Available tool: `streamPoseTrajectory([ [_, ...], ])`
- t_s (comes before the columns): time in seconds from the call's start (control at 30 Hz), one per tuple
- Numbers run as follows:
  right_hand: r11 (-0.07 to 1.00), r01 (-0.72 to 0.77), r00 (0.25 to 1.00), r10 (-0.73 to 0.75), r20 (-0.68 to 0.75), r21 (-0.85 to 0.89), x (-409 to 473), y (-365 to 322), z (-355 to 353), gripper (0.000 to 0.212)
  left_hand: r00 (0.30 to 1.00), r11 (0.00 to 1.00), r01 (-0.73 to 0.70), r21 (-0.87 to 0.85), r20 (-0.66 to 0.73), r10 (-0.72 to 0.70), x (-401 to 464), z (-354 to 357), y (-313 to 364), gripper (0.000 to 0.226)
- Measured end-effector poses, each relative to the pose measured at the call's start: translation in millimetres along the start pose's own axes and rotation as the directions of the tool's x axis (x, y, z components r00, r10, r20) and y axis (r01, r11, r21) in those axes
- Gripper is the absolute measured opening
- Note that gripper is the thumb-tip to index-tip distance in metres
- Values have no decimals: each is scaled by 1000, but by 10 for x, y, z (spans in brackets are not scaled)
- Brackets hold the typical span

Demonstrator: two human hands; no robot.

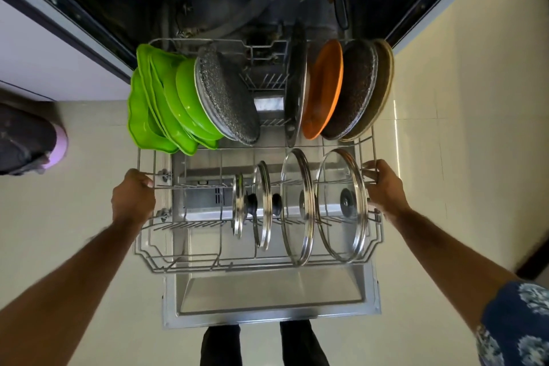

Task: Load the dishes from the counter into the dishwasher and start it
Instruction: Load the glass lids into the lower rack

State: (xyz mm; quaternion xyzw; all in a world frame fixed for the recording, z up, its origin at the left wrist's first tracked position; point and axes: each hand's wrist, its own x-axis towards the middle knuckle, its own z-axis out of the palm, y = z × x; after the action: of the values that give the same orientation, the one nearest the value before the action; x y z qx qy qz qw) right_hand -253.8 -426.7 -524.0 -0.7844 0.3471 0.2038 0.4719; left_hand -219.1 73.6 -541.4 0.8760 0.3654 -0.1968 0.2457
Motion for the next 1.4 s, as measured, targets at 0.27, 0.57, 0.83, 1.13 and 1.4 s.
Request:
streamPoseTrajectory([
  [0.27,970,191,960,-217,-176,-153,221,-405,-257,23,998,990,14,-141,-55,-22,58,250,39,22],
  [0.57,983,124,983,-140,-122,-133,543,-564,-195,22,997,996,-44,-80,-68,38,303,109,397,23],
  [0.83,990,118,988,-125,-94,-79,909,-725,-97,33,997,994,-71,-89,4,71,750,-72,826,14],
  [1.13,984,125,990,-133,-53,-124,1074,-727,-64,51,995,984,-60,-167,71,73,745,-81,1125,20],
  [1.4,991,13,964,22,-264,130,27,-457,60,47,980,979,-133,-155,-169,106,-100,-108,760,51],
])
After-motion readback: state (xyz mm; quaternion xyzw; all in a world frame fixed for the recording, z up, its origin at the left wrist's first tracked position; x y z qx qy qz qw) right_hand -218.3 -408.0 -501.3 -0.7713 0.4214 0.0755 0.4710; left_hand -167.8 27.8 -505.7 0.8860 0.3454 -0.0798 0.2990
